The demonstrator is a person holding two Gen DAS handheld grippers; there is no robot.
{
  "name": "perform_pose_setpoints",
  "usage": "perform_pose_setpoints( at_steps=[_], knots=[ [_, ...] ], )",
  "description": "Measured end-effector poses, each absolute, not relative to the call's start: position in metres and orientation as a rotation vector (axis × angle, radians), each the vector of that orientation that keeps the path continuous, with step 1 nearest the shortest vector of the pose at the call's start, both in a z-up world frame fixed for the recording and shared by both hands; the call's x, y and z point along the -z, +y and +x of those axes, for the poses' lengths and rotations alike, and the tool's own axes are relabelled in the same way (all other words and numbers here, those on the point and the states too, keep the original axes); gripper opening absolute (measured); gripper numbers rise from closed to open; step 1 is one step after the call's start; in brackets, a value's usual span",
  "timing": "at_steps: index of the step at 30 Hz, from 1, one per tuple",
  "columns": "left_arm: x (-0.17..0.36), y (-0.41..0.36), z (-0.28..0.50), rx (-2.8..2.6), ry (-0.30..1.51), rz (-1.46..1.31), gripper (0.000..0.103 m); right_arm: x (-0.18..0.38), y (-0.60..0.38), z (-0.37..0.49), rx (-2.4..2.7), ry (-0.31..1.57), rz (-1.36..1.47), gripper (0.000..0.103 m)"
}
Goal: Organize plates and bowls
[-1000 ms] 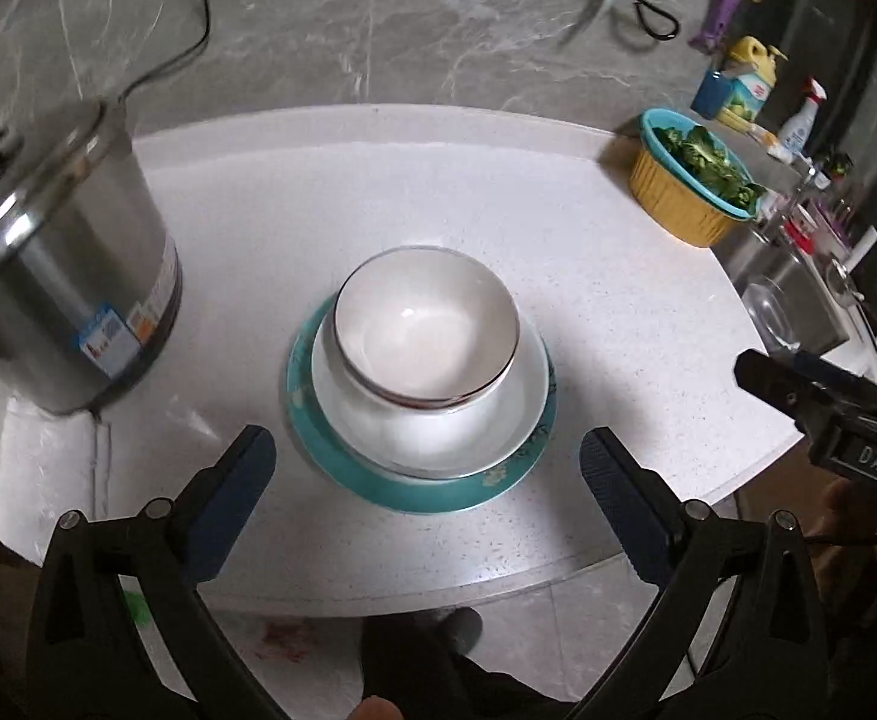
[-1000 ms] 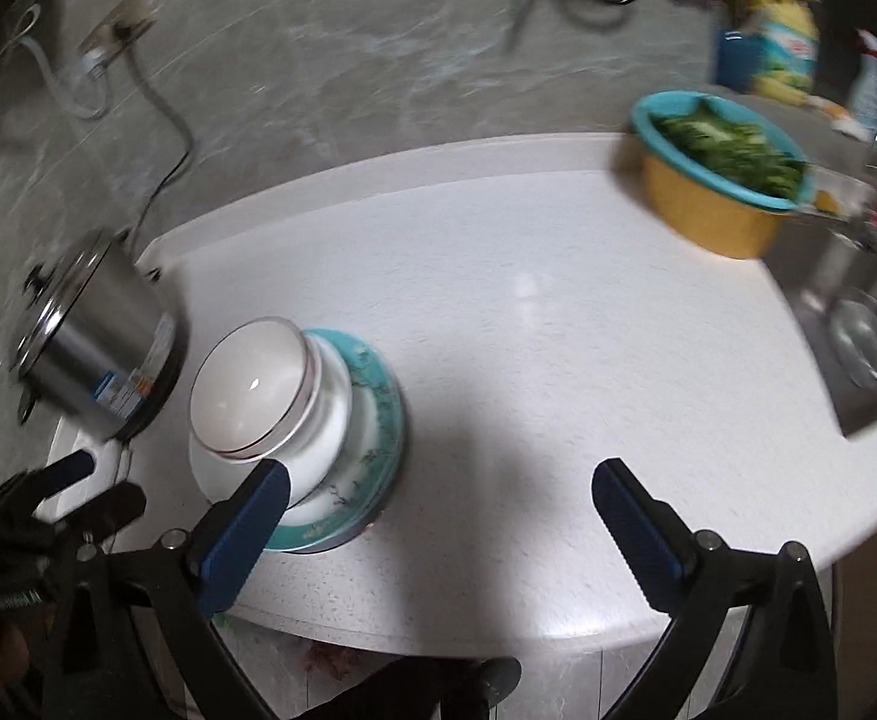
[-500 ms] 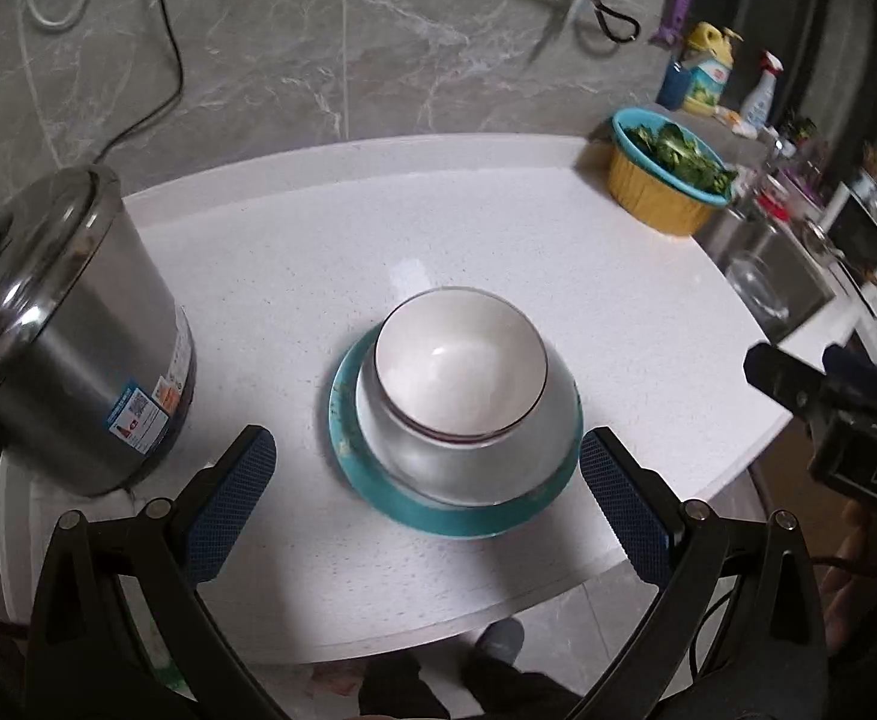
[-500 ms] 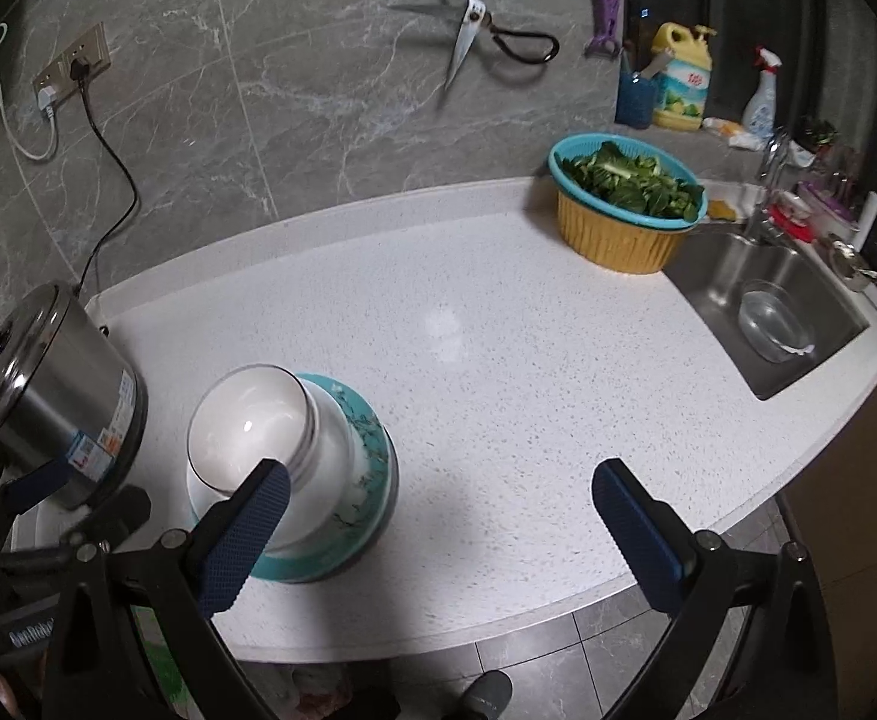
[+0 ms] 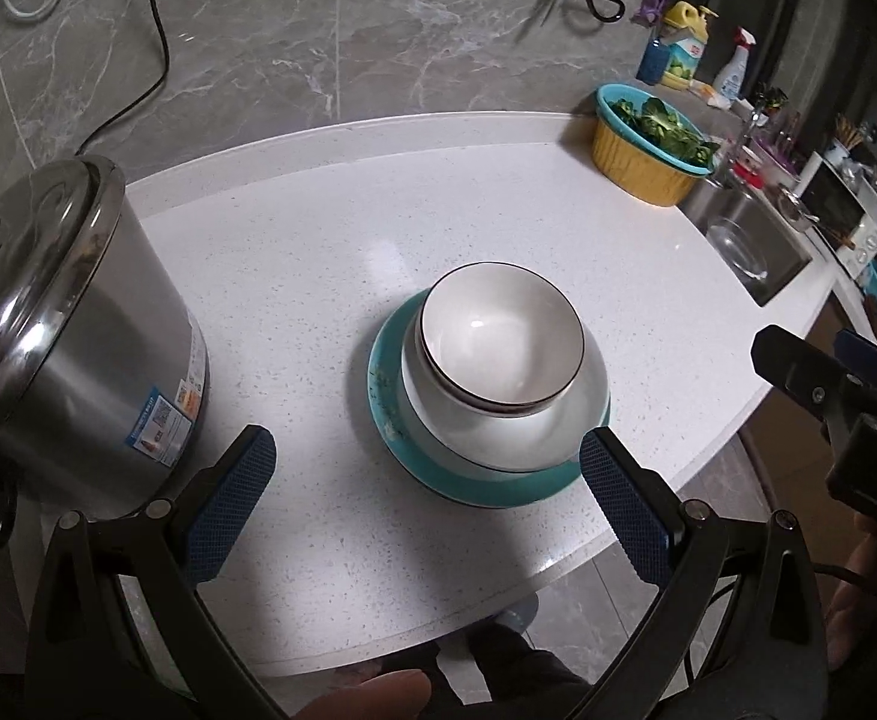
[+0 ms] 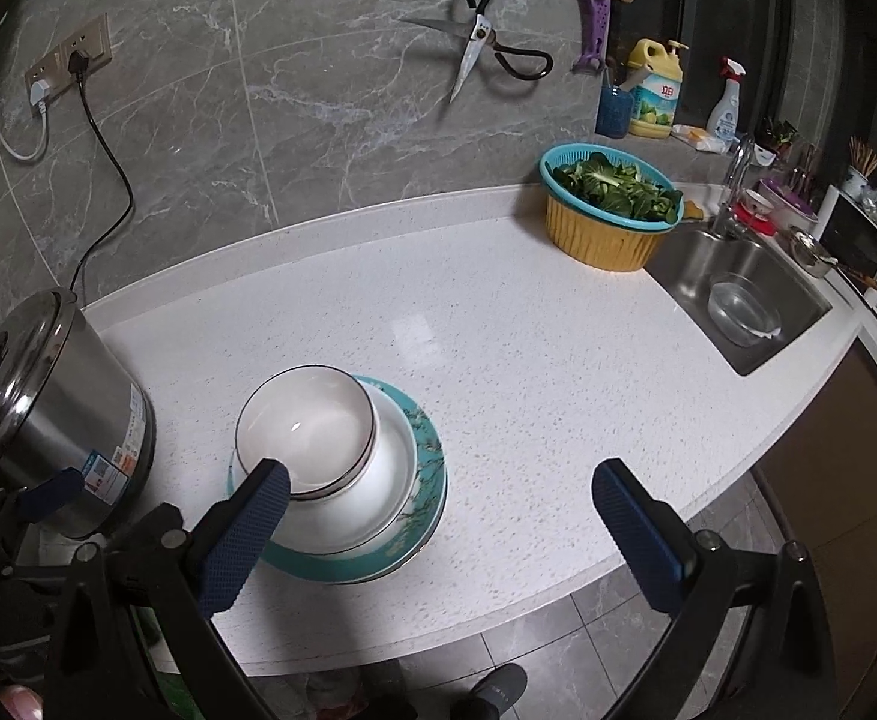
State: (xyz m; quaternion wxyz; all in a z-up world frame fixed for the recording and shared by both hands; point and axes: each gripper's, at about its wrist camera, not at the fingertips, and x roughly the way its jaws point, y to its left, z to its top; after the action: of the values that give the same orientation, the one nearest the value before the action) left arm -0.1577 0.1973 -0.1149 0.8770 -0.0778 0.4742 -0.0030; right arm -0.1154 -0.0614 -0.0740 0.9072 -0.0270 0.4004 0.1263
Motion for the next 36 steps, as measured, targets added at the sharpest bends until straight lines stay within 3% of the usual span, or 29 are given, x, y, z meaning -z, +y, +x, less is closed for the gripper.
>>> perform_pose_setpoints(
  at_steps=[36],
  knots=[
    [0.103, 0.168, -0.159, 0.046, 0.962, -0.106, 0.103, 0.063, -0.053, -0.128, -0.262, 0.782, -0.084, 0.103]
  ],
)
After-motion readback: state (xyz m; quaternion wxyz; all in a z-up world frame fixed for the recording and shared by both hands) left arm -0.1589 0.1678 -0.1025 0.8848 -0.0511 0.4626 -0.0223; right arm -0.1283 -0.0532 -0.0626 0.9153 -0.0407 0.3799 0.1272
